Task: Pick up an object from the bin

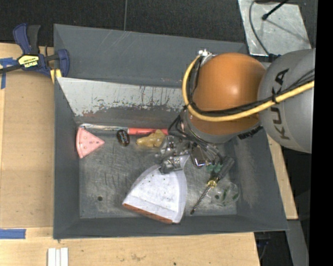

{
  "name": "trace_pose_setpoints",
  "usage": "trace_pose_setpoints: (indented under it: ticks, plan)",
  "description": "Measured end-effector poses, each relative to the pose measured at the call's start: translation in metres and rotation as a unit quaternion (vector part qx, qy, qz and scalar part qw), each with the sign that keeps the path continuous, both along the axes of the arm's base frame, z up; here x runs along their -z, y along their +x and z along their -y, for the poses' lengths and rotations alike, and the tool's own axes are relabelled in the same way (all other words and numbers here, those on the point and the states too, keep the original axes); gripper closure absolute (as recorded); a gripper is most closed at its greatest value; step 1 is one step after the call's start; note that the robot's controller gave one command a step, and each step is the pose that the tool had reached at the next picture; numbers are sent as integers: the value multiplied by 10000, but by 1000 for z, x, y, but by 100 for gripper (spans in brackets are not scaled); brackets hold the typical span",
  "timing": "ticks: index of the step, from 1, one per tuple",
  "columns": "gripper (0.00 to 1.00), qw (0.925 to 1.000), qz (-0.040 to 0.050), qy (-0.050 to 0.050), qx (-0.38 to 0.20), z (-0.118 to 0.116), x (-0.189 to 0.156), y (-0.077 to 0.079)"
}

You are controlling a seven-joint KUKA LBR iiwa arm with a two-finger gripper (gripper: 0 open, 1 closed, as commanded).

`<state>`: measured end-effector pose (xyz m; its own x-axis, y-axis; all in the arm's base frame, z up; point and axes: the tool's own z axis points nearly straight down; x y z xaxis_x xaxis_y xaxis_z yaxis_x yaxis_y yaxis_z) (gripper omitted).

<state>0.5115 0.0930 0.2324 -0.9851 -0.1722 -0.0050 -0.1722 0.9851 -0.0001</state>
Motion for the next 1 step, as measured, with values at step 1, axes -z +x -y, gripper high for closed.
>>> trace_pose_setpoints:
  ticks: [1]
  plan:
    - [100, 10000, 15, 0, 1, 1, -3, 0]
